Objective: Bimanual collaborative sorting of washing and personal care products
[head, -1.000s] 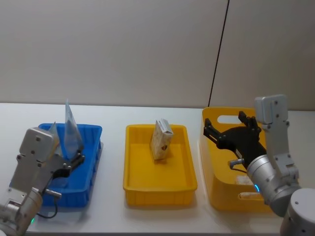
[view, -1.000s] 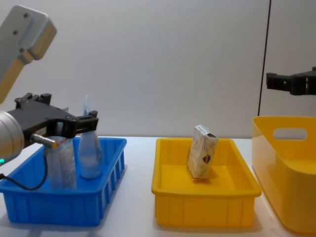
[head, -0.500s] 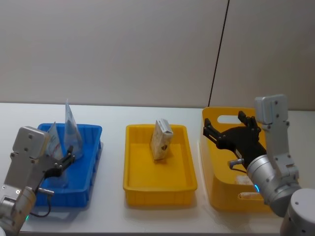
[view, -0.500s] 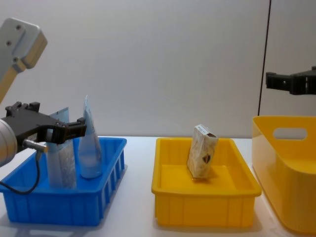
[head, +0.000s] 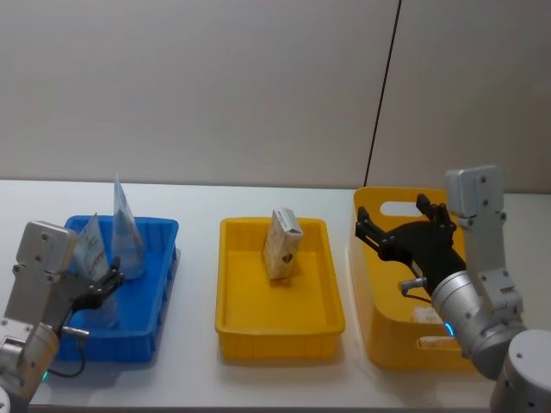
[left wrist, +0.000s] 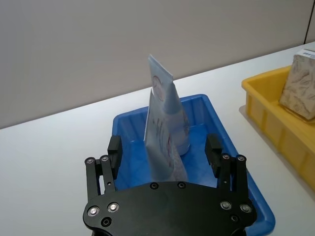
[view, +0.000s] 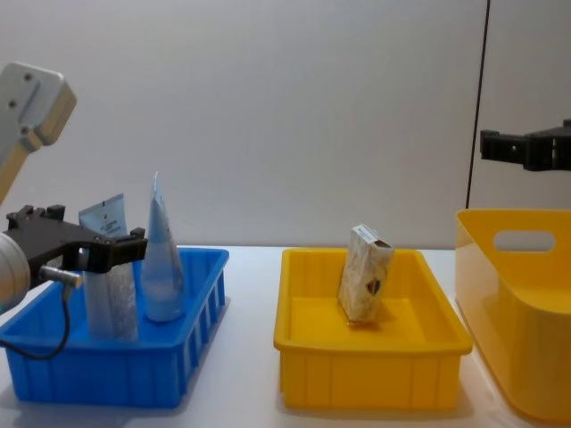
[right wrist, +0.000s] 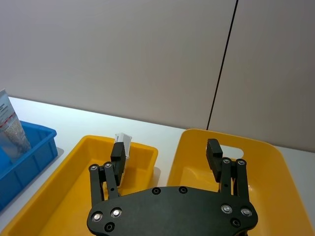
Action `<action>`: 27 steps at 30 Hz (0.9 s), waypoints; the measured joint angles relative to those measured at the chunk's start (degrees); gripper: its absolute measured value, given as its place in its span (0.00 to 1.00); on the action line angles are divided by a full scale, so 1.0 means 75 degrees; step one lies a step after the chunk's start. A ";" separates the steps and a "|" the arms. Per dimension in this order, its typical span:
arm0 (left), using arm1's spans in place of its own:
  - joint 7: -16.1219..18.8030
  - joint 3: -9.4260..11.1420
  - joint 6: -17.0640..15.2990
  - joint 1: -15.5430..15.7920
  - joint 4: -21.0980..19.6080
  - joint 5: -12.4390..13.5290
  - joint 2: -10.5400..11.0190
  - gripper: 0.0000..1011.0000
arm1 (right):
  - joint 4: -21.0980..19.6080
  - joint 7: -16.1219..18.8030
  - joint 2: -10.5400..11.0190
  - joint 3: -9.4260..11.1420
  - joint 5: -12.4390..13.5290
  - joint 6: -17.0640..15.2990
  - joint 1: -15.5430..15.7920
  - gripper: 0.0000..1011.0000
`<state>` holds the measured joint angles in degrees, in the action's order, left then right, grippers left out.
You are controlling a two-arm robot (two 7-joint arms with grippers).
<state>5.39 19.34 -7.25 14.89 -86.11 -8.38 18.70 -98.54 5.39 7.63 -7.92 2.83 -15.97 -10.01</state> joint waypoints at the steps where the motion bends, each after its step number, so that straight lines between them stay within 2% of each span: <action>1: -0.0001 -0.0020 0.0015 0.0030 0.0074 -0.0008 -0.0029 0.99 | 0.0000 0.0000 0.0000 0.0000 0.0000 0.0000 0.0000 0.99; 11: -0.0077 -0.0166 0.0116 0.0197 0.0567 -0.0110 -0.0193 0.99 | 0.0000 0.0000 0.0000 0.0000 -0.0001 -0.0001 0.0000 0.99; 27: -0.0800 -0.0311 0.0448 0.0666 0.1607 -0.0532 -0.0481 0.99 | 0.0000 -0.0001 0.0000 0.0000 -0.0001 -0.0002 -0.0001 0.99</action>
<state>-0.61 17.01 -3.89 19.89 -74.05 -12.37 15.09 -98.54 5.39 7.63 -7.92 2.82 -15.99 -10.01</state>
